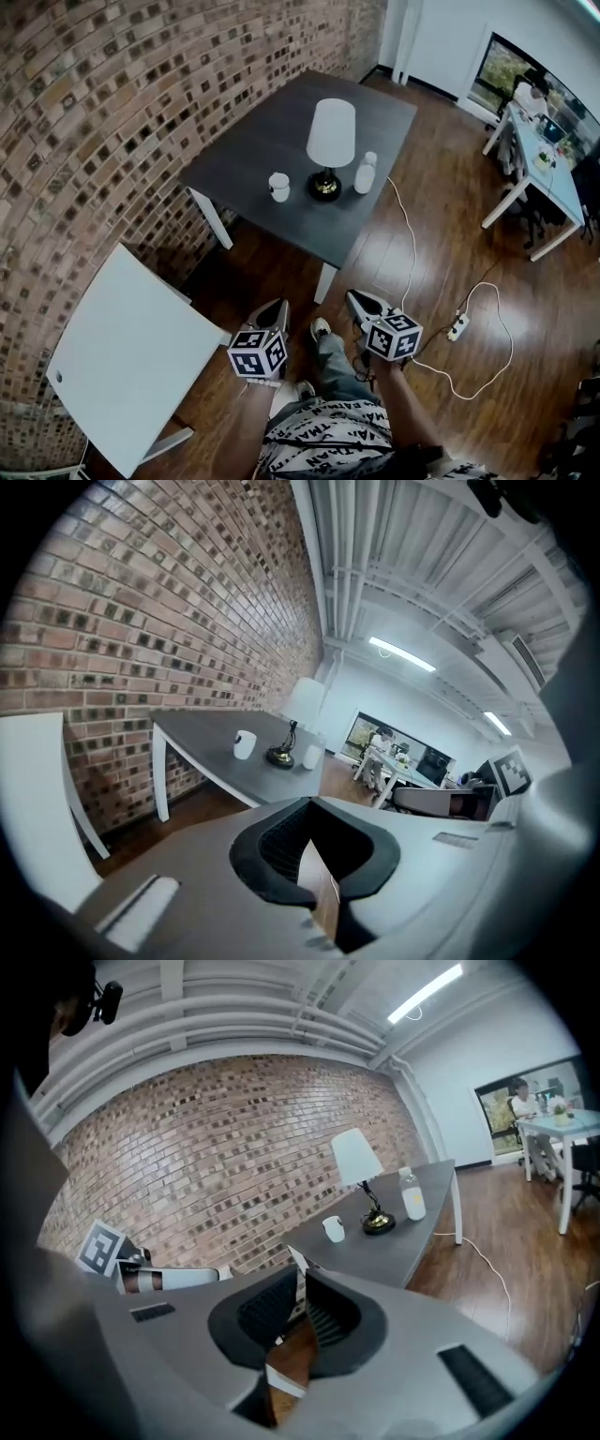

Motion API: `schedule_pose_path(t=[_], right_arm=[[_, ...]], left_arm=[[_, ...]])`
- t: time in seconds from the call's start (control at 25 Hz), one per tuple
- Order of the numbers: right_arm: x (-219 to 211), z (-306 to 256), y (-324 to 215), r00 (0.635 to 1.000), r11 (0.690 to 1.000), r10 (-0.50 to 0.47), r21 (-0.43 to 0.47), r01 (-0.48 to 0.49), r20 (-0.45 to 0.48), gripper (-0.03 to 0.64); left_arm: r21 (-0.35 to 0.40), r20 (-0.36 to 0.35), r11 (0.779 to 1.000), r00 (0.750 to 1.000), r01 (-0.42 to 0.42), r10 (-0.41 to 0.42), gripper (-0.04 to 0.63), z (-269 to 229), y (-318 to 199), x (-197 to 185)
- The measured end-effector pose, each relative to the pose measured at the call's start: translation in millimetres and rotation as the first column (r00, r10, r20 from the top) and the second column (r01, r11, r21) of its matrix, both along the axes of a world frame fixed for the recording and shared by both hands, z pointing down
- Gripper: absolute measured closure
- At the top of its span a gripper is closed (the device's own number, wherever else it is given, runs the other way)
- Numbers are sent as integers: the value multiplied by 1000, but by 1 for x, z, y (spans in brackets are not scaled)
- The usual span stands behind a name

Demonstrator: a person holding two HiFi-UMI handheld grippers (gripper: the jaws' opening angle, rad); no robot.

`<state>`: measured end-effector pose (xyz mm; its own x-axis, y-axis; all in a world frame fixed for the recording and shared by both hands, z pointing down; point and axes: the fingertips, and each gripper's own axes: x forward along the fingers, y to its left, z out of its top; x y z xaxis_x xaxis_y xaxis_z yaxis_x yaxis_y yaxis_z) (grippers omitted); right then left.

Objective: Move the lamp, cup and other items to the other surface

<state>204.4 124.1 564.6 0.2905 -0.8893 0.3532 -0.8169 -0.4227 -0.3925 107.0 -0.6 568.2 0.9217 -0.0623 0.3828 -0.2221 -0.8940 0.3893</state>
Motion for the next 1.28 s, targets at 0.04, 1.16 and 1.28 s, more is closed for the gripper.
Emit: schedule_pose_path(t=[0.04, 1.16, 1.28], right_arm=[[3, 2, -11, 1000, 1000, -17, -9, 17, -1, 577], [234, 115, -357, 955, 926, -254, -325, 193, -156, 147], [248, 131, -378, 949, 916, -263, -355, 188, -175, 147]], left_arm=[[1, 1, 1000, 1000, 11, -11, 588, 0, -6, 0], [-53, 60, 968, 968, 246, -243, 588, 55, -204, 156], [-62, 65, 962, 963, 264, -260, 588, 67, -217, 162]])
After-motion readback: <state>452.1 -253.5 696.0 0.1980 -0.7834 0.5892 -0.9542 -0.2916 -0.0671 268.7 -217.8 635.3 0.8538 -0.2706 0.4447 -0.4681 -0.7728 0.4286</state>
